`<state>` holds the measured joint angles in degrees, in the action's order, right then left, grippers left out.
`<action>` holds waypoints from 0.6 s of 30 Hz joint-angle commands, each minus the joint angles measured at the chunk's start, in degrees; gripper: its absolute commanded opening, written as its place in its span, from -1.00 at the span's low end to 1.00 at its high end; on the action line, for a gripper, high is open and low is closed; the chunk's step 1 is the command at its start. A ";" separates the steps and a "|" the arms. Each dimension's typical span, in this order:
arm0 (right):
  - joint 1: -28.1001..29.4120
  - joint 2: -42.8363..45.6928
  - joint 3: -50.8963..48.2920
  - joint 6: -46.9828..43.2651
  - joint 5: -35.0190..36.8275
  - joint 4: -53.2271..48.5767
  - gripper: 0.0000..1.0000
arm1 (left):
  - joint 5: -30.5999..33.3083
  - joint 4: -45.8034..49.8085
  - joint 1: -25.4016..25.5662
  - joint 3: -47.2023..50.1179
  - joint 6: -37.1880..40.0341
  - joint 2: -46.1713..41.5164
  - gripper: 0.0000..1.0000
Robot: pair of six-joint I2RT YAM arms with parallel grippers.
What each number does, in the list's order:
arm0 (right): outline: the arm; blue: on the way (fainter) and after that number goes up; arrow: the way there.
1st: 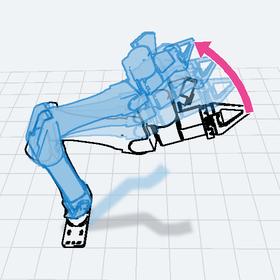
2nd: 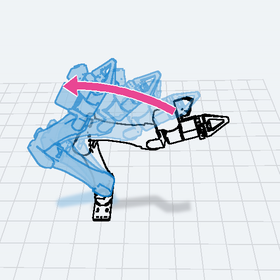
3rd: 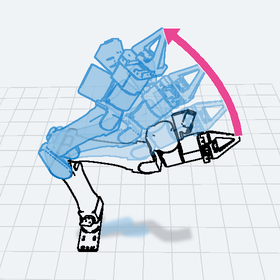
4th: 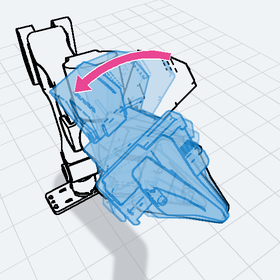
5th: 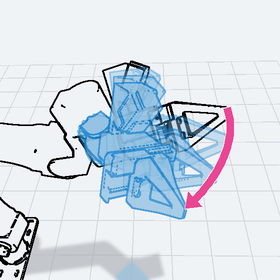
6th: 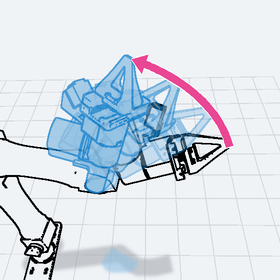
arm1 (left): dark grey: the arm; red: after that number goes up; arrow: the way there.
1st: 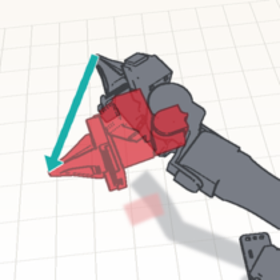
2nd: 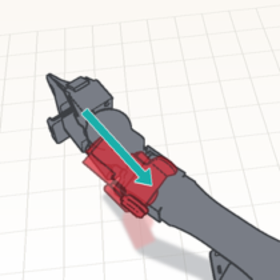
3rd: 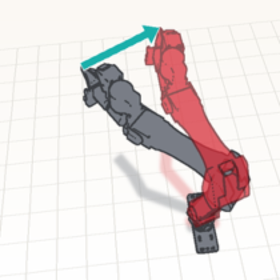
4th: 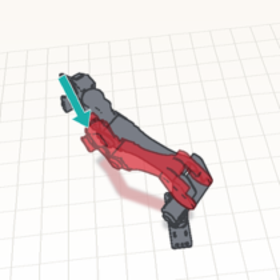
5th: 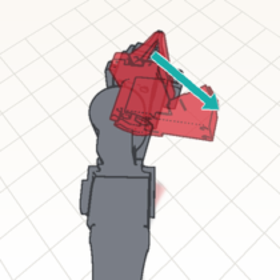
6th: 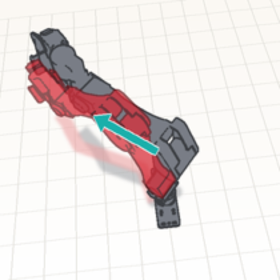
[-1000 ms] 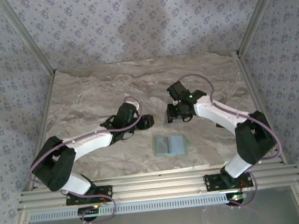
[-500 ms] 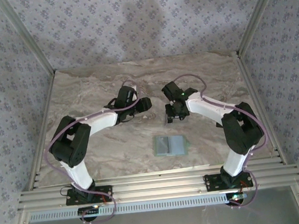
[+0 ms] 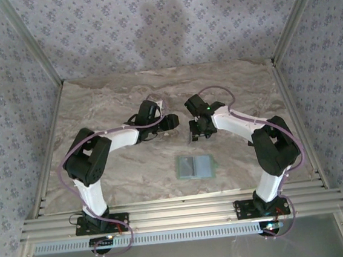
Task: Put the credit cards into the card holder
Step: Pick up the credit card from the storage box.
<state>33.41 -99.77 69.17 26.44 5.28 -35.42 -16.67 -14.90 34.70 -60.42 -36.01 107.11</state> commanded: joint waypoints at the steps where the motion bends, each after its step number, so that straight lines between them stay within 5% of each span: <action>1: 0.28 -1.21 0.09 -0.73 1.45 -0.48 -0.68 | -1.18 -3.36 0.68 0.37 2.44 1.05 0.14; 11: 0.24 0.47 -2.32 -1.12 1.41 0.38 -1.00 | -1.60 -4.52 1.43 -1.42 3.57 5.31 0.14; 18: -0.04 3.78 -3.75 -1.38 2.28 0.64 -1.00 | -2.14 -4.94 1.96 -2.22 4.02 6.73 0.14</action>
<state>33.41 -98.04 66.59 25.85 5.89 -33.39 -17.41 -18.09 35.92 -60.51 -33.43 113.27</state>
